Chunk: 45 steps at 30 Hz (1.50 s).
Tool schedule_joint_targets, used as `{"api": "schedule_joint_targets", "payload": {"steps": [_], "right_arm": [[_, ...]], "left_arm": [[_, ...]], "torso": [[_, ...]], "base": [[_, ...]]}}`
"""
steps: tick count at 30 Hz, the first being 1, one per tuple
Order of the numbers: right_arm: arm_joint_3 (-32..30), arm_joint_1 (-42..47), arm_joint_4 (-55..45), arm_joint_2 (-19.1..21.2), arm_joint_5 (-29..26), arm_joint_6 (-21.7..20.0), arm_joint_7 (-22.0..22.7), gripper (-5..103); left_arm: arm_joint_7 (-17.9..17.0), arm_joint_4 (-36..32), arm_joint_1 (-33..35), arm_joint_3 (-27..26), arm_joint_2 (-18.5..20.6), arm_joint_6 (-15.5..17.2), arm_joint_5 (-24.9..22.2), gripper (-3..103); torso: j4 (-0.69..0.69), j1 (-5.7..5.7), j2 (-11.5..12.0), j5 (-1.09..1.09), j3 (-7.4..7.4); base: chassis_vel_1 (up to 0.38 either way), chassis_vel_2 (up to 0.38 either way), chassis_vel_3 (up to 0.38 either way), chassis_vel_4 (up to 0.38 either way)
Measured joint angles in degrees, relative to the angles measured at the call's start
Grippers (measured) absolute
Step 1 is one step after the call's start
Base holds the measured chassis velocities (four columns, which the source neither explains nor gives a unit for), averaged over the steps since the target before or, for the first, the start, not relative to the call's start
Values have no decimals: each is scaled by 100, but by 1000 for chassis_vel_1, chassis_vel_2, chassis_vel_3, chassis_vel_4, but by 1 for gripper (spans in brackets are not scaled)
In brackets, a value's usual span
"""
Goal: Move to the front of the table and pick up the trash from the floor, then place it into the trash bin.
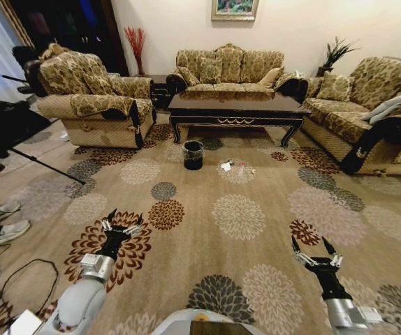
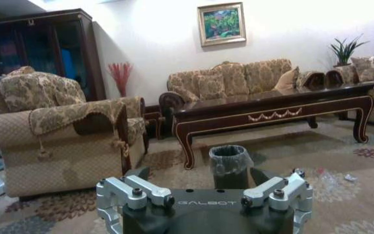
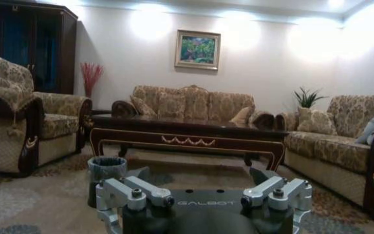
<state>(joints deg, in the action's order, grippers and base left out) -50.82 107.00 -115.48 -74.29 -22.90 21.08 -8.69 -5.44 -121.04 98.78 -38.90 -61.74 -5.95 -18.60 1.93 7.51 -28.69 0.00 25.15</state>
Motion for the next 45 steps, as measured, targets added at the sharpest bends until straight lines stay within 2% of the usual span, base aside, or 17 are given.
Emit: {"api": "schedule_joint_targets", "payload": {"steps": [17,45], "right_arm": [[-45,138,-156,-56,36,56,47,100],[-65,179,-181,-57,-12,82,166,100]], "left_arm": [[14,-77,128,-16,-41,-8,-94,100],[26,-41,145,49,-23,44,-181,100]], "torso": [[0,-172,441,0,-269],[0,-389,1077,-1,-689]], "base": [[0,0,0,0],[0,0,0,0]]}}
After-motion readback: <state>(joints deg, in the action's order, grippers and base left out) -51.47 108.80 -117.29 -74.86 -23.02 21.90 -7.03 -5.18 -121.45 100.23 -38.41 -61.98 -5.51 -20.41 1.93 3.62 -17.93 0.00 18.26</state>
